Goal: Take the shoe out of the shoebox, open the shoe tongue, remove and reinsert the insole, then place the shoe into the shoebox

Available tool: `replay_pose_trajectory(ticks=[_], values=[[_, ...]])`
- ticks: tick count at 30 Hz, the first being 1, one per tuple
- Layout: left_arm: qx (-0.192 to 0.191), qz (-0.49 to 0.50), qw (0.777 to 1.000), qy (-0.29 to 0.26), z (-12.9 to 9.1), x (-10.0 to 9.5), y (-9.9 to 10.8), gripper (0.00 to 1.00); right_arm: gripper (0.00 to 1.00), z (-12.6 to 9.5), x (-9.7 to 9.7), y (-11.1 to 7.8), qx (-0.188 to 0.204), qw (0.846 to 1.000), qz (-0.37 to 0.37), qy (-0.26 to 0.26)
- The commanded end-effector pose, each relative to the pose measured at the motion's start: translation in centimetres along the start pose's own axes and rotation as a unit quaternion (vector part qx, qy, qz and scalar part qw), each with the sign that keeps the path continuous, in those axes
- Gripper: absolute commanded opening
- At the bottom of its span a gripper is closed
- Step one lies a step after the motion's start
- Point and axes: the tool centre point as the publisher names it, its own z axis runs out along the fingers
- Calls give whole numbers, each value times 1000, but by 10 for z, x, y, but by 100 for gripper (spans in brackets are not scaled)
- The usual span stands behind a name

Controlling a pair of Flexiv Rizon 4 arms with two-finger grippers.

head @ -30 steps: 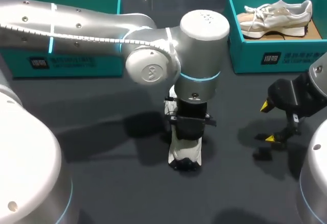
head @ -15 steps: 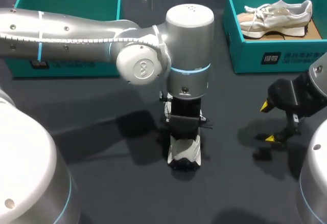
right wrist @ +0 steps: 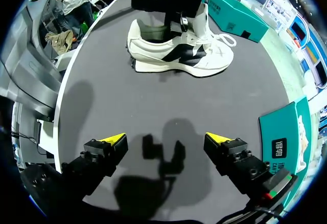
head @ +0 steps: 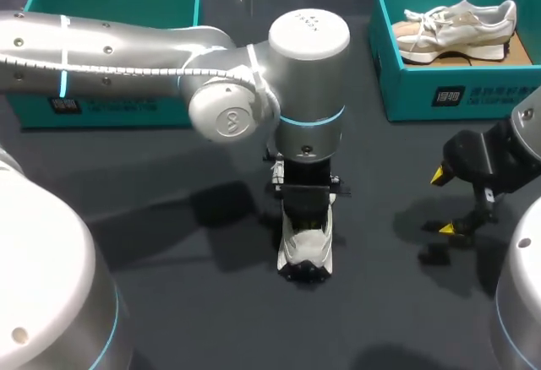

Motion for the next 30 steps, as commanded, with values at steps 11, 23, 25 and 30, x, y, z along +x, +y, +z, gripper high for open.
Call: replay_pose_trajectory(ticks=[11, 23, 25, 30], values=[[-43, 25, 999, -13, -50, 1, -7, 0, 100, 0, 1, 0, 1, 1000, 0, -1], [-81, -4, 997, 7, -35, -10, 11, 40, 100, 0, 1, 0, 1, 1000, 0, -1], [-84, -8, 996, 6, -36, -10, 11, 42, 100, 0, 1, 0, 1, 1000, 0, -1], [-82, -17, 997, 4, -37, -6, 14, 47, 100, 0, 1, 0, 1, 1000, 0, -1]])
